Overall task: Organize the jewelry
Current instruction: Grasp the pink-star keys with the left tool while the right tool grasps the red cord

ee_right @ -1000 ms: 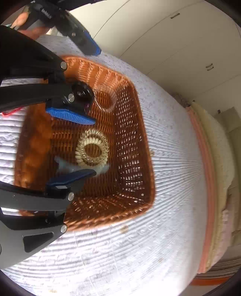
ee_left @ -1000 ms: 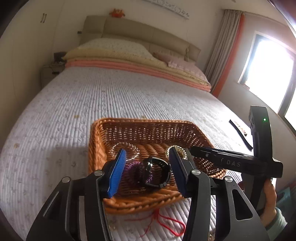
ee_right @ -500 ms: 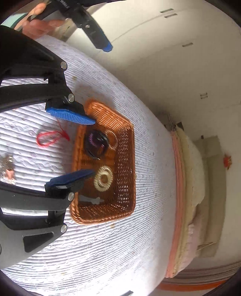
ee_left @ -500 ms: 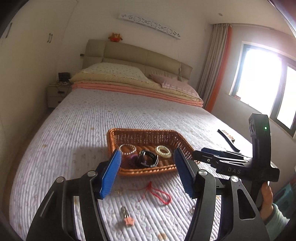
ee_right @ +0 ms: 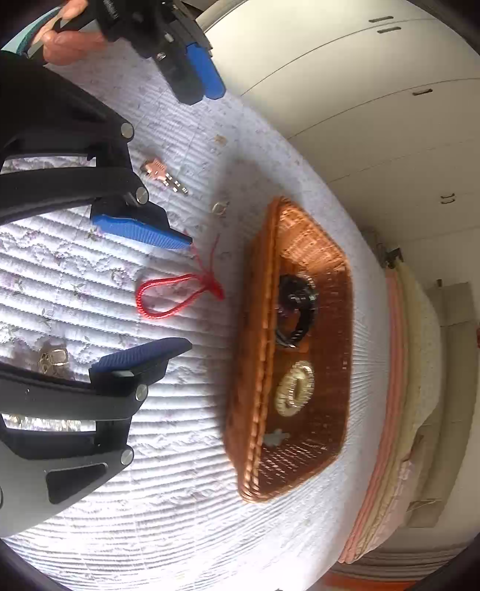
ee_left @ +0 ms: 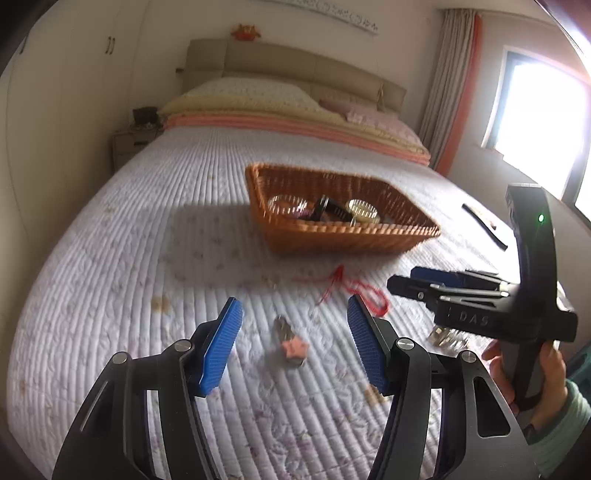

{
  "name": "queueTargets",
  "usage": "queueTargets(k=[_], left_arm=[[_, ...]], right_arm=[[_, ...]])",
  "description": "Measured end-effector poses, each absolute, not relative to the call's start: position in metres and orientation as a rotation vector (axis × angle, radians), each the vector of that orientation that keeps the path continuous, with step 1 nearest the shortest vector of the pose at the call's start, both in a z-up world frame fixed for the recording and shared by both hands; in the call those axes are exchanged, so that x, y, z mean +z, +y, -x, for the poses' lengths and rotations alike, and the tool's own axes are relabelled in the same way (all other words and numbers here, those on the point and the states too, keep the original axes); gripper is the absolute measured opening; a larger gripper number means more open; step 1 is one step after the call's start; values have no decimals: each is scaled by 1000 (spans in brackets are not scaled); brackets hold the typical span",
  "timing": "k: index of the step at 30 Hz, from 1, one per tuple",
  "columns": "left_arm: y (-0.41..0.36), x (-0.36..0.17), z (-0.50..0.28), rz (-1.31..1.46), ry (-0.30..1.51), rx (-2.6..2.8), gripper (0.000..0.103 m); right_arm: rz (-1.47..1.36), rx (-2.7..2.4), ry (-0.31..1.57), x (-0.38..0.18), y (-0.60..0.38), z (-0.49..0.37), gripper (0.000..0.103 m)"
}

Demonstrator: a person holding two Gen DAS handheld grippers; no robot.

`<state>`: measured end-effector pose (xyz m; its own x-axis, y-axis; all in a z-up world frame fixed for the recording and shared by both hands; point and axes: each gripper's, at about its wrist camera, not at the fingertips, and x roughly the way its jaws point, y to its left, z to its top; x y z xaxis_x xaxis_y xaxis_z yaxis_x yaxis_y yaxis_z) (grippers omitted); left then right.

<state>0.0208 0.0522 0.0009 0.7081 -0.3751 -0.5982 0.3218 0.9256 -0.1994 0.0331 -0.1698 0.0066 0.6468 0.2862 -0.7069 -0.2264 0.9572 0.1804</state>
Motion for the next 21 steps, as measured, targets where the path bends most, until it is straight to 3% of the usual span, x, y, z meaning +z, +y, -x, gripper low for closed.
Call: queueTargets(k=[12,21], left_arm=[[36,-40,-39,20,818,-371,58],[36,-52,-50,25,877,-358,50]], right_arm=[[-38,277,847,-20,-157,-44,47],[-9,266,906,-36,-151,-62,47]])
